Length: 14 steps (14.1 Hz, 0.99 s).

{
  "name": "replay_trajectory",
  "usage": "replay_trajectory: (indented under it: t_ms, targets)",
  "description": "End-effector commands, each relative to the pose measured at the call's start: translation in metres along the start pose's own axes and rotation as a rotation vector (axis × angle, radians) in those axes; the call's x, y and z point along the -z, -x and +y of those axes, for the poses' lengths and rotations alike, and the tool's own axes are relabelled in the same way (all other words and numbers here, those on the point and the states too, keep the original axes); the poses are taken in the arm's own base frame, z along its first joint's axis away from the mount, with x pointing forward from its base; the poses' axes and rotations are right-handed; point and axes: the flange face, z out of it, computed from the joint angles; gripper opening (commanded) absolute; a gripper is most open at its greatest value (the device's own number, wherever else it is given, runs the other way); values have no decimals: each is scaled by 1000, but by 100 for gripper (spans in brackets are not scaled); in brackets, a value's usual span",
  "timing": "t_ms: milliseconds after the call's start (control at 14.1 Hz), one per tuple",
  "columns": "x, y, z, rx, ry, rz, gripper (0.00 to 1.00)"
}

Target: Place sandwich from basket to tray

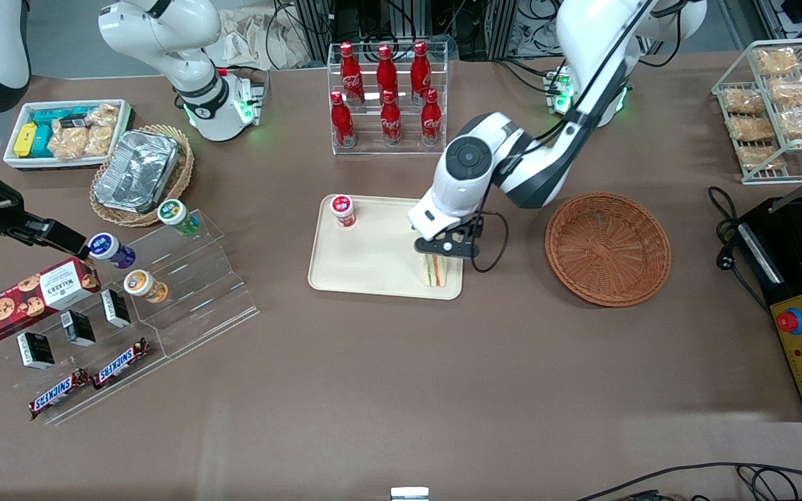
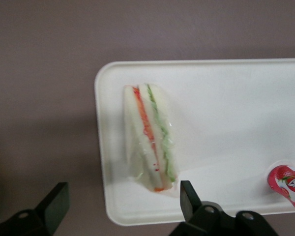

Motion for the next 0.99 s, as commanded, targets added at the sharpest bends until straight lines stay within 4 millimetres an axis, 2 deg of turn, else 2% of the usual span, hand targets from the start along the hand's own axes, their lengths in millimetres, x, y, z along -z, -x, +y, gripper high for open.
replay_trajectory:
  t_ms: [0, 212, 566, 850, 920]
  targets:
    - [68, 0, -33, 18, -60, 17, 100]
    - [131, -1, -86, -22, -120, -18, 99]
    - [201, -13, -196, -26, -133, -7, 99]
    - [254, -20, -260, 73, -136, -10, 100]
    - [262, -24, -282, 112, -136, -6, 100]
